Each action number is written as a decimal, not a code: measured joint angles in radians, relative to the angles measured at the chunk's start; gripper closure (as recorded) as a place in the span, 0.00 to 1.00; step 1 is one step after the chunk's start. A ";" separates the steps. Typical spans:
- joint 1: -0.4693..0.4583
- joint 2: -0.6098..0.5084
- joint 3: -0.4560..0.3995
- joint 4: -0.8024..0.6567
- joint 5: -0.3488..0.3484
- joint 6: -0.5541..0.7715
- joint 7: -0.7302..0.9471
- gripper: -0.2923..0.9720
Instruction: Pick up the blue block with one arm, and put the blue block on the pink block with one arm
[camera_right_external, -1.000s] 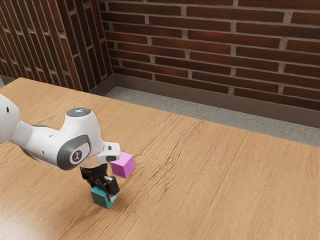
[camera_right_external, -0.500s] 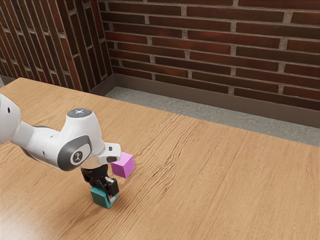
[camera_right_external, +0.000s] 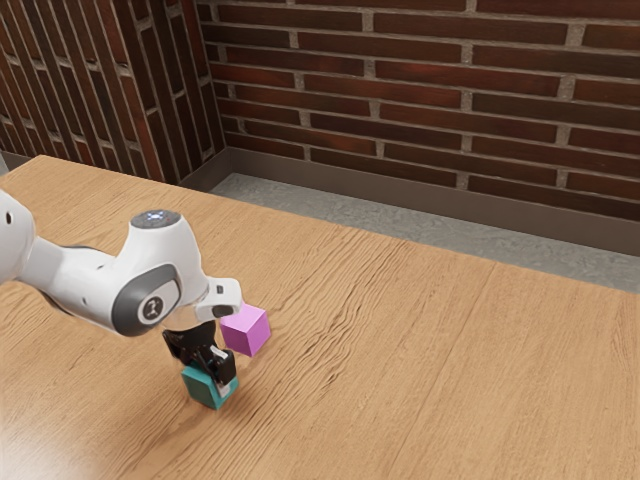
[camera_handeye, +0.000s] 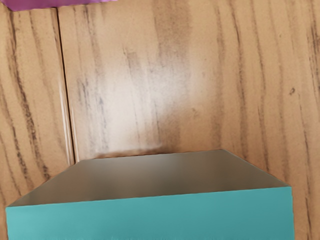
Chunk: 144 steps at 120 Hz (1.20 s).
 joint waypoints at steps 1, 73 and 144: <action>-0.001 -0.002 0.001 0.001 0.000 0.000 0.000 0.44; 0.010 0.135 0.076 0.435 0.005 -0.353 -0.017 0.47; 0.006 0.206 0.070 0.534 0.012 -0.408 0.056 0.47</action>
